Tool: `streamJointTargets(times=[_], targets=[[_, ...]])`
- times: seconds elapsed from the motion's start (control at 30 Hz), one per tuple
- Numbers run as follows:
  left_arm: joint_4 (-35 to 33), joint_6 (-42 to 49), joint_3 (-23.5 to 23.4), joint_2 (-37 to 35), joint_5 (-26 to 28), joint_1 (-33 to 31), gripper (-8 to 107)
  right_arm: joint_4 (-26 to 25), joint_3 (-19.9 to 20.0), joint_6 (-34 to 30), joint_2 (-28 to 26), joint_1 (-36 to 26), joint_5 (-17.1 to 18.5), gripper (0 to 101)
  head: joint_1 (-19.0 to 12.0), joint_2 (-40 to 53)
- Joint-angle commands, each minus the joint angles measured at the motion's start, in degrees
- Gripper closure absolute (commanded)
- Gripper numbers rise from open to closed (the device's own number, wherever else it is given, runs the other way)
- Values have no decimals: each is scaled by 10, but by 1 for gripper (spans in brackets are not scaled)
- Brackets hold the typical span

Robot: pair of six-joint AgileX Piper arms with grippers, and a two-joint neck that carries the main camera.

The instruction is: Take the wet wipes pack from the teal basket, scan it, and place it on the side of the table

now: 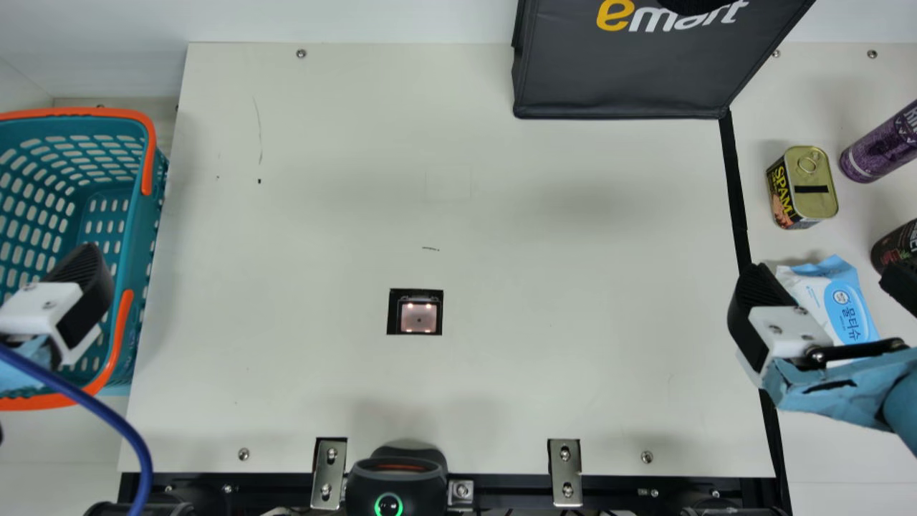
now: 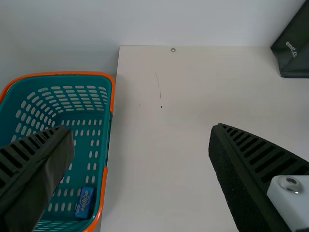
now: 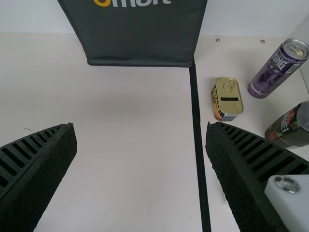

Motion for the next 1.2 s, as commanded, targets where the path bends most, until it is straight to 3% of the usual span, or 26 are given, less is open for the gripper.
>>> streamJointTargets(times=[0.0, 1.17], targets=[[0, 0, 0, 0, 0, 0, 9, 0, 0, 0, 0, 0, 0, 6, -17, 1], [0, 0, 0, 0, 0, 0, 9, 0, 0, 0, 0, 0, 0, 6, -17, 1]])
